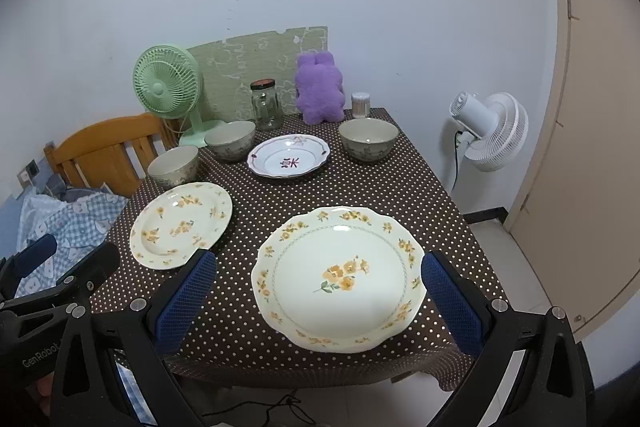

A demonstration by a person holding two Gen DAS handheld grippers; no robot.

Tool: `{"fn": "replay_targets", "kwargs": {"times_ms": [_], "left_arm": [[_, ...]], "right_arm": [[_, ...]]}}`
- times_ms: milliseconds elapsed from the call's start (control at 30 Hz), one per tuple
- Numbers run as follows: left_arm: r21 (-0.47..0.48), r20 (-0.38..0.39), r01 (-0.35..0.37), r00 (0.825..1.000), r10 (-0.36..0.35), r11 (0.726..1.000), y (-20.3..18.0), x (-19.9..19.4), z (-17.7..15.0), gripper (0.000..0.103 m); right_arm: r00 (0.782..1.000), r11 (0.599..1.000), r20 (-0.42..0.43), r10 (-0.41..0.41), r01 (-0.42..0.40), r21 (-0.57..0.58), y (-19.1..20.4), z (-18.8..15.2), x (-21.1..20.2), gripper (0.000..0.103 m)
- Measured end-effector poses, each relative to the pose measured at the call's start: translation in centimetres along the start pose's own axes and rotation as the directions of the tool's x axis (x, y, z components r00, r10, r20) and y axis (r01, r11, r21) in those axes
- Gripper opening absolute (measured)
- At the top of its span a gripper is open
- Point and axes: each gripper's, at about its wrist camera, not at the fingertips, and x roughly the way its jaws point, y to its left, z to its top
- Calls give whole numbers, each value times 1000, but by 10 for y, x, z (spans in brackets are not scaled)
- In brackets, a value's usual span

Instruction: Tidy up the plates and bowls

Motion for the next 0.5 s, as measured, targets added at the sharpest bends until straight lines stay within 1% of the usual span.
{"fn": "replay_targets", "kwargs": {"times_ms": [500], "left_arm": [[5, 3, 8, 1000, -8, 1000, 2, 2, 2, 101]], "right_arm": [[1000, 1000, 8, 1, -1, 8, 1, 0, -2, 103]]}}
